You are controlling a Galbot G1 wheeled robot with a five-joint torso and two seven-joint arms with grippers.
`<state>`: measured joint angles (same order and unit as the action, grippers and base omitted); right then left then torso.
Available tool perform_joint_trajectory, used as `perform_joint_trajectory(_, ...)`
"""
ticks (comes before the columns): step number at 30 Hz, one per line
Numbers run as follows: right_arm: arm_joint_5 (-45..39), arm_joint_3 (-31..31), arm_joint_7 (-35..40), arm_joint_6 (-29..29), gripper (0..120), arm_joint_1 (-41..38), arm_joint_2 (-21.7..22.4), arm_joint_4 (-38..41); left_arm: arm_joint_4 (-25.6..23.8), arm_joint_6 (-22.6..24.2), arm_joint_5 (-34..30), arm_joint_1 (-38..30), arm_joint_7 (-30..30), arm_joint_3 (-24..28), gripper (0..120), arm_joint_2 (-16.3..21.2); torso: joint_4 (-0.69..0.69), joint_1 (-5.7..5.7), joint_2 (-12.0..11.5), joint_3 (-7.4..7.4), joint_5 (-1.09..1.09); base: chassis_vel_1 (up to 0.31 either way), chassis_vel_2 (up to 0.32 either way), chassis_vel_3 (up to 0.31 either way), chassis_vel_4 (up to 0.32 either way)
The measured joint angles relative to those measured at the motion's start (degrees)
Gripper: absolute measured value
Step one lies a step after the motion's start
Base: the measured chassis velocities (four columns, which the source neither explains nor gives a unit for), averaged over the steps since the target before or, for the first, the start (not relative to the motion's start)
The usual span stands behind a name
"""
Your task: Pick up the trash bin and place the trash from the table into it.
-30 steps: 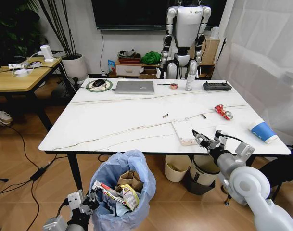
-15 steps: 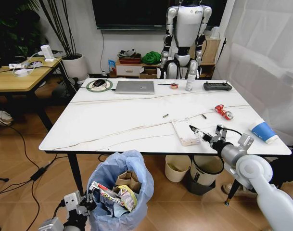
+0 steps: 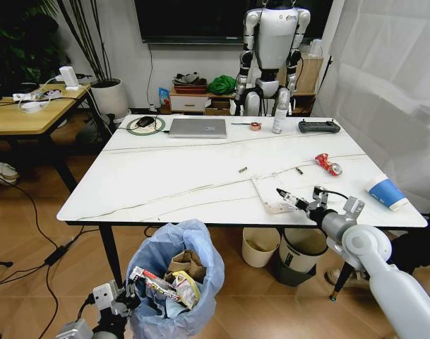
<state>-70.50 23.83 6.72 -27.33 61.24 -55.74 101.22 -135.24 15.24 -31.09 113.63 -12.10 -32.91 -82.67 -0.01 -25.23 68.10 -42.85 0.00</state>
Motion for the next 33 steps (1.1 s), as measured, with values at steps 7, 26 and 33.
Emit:
perform_joint_trajectory(7,1.1,-1.5,0.2,0.0,100,-0.5,-0.6,0.0,0.2,0.0,-0.1,-0.2,0.0,0.0,1,0.0,0.0,0.0,0.0,0.0,0.0,0.0,0.0,0.0,0.0)
perform_joint_trajectory(26,3.8,-2.1,0.4,0.3,41,0.0,-0.6,-0.1,0.3,0.0,-0.7,-0.7,-0.1,-0.2,1,0.3,0.0,0.01,0.0,0.0,0.0,0.0,0.0,0.0,0.0)
perform_joint_trajectory(33,3.1,-2.9,0.1,0.6,16,0.6,-0.6,1.8,0.3,0.2,-1.0,-0.8,-0.3,-0.4,1,0.4,0.0,0.01,0.0,0.0,0.0,0.0,0.0,0.0,0.0)
